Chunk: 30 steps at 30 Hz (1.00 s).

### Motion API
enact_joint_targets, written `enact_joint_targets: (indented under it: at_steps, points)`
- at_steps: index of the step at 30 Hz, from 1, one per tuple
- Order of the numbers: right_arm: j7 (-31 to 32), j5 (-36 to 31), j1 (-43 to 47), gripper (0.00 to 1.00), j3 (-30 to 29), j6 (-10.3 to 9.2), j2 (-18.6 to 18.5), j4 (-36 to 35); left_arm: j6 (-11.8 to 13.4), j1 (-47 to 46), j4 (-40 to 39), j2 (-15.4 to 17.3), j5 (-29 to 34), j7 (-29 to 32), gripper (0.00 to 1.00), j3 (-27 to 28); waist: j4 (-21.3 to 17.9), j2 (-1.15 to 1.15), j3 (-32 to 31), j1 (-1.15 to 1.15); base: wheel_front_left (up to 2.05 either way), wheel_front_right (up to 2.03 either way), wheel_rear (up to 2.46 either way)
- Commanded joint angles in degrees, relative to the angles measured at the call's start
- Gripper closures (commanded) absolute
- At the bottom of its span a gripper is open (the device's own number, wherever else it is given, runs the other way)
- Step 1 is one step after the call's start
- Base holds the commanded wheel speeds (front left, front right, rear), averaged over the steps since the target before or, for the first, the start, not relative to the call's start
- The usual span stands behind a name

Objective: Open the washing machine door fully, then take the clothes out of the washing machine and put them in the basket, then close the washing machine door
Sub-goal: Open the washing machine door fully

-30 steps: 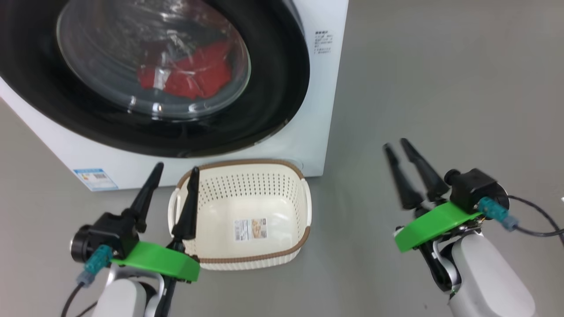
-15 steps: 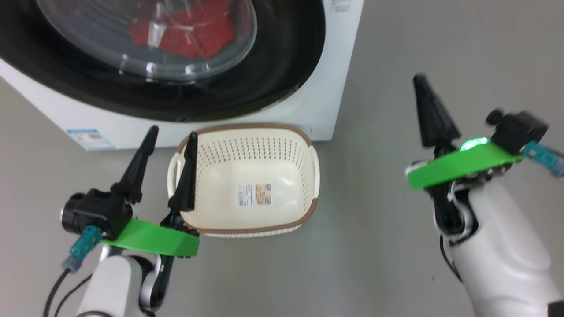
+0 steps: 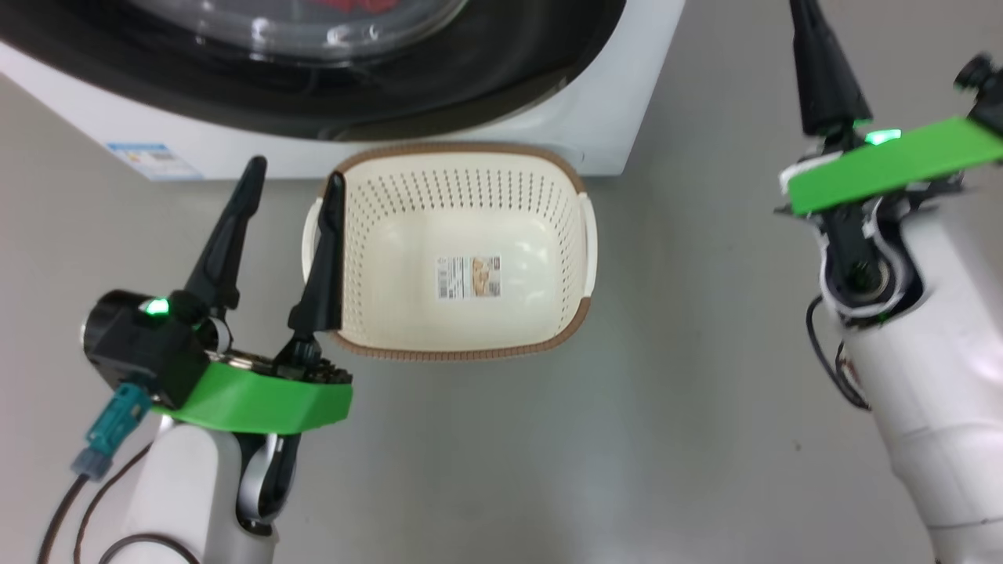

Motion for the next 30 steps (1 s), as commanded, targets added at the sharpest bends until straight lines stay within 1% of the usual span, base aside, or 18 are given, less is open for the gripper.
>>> enact_joint_targets:
  at_steps: [1, 8, 17, 18, 25, 30]
  points:
    - [1.0, 2.7, -1.5, 1.00, 1.2, 0.03, 0.0, -2.1, -0.3, -1.0, -2.3, 1.3, -0.2, -0.7, 0.00, 1.9, 1.0, 0.00, 2.7, 0.00, 0.00, 0.00, 0.00]
    - [6.2, 15.0, -6.4, 1.00, 1.2, 0.03, -1.7, -3.9, -0.3, -1.1, -4.9, 0.8, -0.3, -0.7, 0.00, 1.6, 2.1, 0.00, 6.2, 0.00, 0.00, 0.00, 0.00]
    - [15.1, 26.2, -12.3, 1.00, 2.1, 0.03, -3.1, -4.8, -0.3, -1.2, -6.6, 0.4, -0.8, -0.7, 0.00, 1.2, 3.8, 0.00, 9.8, 0.00, 0.00, 0.00, 0.00]
    - [15.1, 26.2, -12.3, 1.00, 2.1, 0.03, -3.1, -4.8, -0.3, -1.2, -6.6, 0.4, -0.8, -0.7, 0.00, 1.2, 3.8, 0.00, 9.8, 0.00, 0.00, 0.00, 0.00]
    - [22.8, 33.0, -16.0, 1.00, 1.4, 0.03, -3.8, -5.0, -0.3, -1.2, -7.0, 0.1, -0.4, -0.7, 0.00, 0.7, 5.3, 0.00, 11.4, 0.00, 0.00, 0.00, 0.00]
    - [25.2, 33.9, -18.5, 1.00, 0.6, 0.03, -4.6, -4.5, -0.3, -1.2, -6.7, 0.0, -0.7, -0.7, 0.00, 0.6, 6.0, 0.00, 12.6, 0.00, 0.00, 0.00, 0.00]
